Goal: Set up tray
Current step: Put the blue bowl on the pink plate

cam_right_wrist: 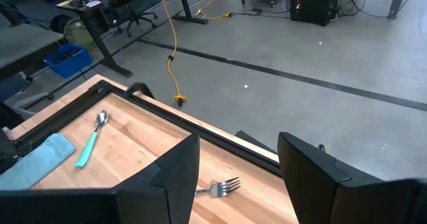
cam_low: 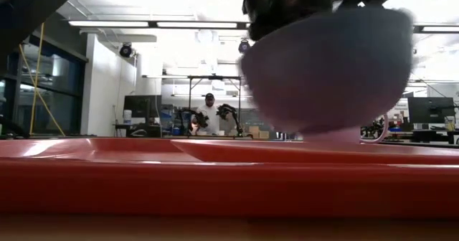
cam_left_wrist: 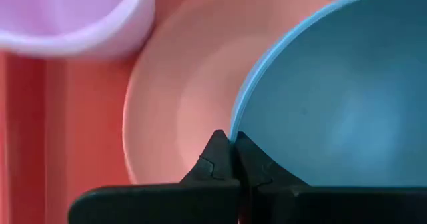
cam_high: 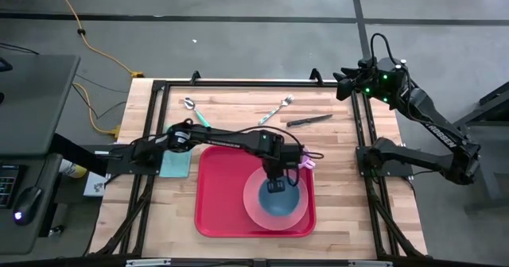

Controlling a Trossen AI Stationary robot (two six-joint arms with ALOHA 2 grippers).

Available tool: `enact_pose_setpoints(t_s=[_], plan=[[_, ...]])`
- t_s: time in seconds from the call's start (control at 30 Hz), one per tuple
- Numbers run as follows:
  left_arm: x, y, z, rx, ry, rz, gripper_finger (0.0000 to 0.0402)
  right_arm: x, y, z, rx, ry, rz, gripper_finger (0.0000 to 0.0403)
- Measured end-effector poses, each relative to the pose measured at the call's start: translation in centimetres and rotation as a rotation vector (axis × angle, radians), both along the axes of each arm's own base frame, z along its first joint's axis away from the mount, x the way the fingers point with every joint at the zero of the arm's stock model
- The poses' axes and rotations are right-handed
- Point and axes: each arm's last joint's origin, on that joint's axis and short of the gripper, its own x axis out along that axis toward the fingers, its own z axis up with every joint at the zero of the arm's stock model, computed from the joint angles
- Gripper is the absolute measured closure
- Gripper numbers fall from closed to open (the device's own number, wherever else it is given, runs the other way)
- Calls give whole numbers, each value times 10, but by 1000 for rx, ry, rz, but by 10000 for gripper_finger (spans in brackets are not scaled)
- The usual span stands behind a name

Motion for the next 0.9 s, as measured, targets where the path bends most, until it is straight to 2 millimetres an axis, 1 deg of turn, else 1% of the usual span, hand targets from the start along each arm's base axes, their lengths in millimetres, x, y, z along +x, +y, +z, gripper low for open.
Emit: enact_pose_setpoints(t_s=[0.1, 0.17, 0.23, 0.9], plan=[[6, -4, -6, -6, -25, -2, 387, 0, 0, 0, 0, 0, 0, 221], [2, -4, -8, -3, 16, -7, 387, 0, 0, 0, 0, 0, 0, 221], [4, -4, -8, -5, -4, -6, 387, 0, 0, 0, 0, 0, 0, 221], [4, -2, -8, 2, -6, -12, 386, 0, 0, 0, -5, 5, 3, 221]])
